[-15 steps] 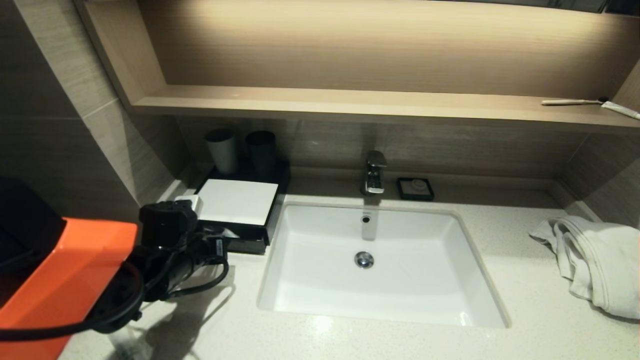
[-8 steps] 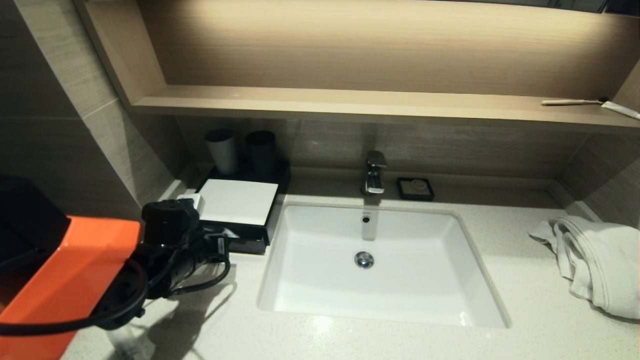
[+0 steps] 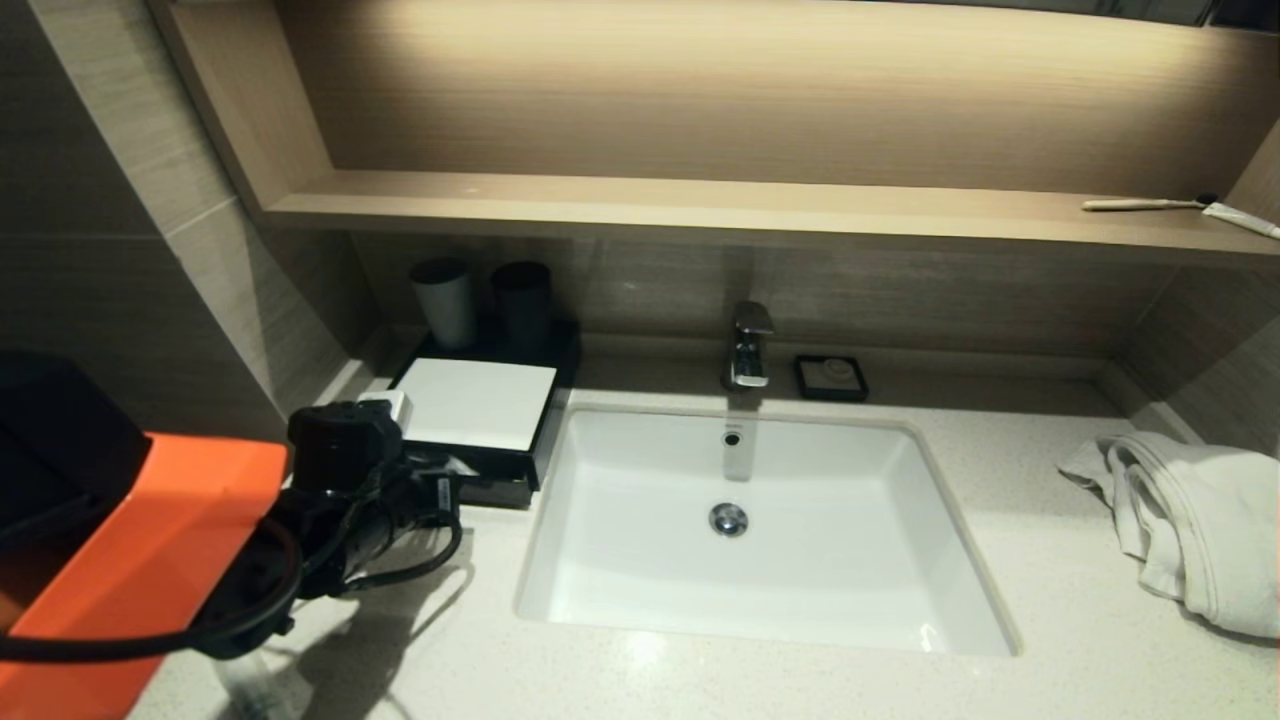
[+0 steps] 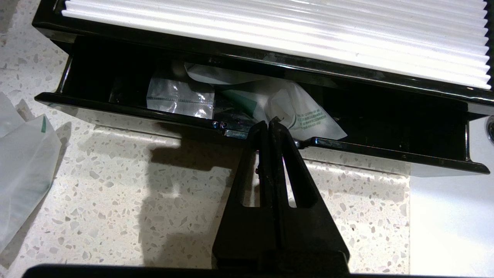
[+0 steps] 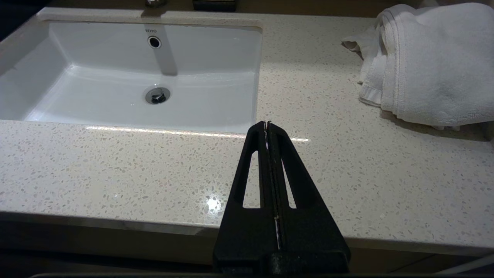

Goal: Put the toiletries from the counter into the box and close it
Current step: Open the drawer

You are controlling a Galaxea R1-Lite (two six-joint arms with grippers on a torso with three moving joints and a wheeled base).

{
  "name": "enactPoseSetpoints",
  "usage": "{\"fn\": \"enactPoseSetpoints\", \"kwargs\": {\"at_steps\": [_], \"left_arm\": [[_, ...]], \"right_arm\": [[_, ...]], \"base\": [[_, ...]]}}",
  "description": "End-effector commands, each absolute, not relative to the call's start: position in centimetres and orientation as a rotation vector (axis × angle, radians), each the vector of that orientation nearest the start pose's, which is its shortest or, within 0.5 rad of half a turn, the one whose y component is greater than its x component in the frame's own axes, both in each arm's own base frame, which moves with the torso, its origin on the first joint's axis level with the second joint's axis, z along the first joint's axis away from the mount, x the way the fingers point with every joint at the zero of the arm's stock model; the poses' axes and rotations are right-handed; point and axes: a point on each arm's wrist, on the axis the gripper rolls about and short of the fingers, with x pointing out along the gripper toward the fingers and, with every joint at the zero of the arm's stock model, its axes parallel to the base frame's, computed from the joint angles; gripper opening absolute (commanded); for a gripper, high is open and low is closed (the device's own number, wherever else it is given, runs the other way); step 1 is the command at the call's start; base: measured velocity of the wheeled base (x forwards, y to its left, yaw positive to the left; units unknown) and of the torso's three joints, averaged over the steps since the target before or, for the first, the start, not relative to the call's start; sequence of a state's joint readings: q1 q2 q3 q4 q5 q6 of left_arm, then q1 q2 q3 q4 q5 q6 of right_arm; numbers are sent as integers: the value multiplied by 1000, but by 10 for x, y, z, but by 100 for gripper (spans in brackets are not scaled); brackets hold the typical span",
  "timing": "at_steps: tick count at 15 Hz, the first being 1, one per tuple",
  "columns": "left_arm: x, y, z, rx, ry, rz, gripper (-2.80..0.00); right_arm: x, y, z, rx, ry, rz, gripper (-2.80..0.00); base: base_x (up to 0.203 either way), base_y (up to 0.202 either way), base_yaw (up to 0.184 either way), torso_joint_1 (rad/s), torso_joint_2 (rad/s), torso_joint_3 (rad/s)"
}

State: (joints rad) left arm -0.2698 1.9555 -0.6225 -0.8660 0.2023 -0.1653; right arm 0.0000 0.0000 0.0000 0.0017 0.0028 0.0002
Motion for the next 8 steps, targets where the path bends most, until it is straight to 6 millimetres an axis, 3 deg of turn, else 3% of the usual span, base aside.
{"fn": "enactPoseSetpoints", "kwargs": {"at_steps": [1, 8], "left_arm": [[309, -81, 79, -53, 459, -28, -280], [314, -82, 80, -47, 448, -33, -280]], "right_arm": [[-23, 0, 75, 0, 2, 3, -280], [-23, 0, 75, 0, 2, 3, -280]], "base": [[0, 0, 0, 0, 0, 0], [0, 0, 0, 0, 0, 0]]}}
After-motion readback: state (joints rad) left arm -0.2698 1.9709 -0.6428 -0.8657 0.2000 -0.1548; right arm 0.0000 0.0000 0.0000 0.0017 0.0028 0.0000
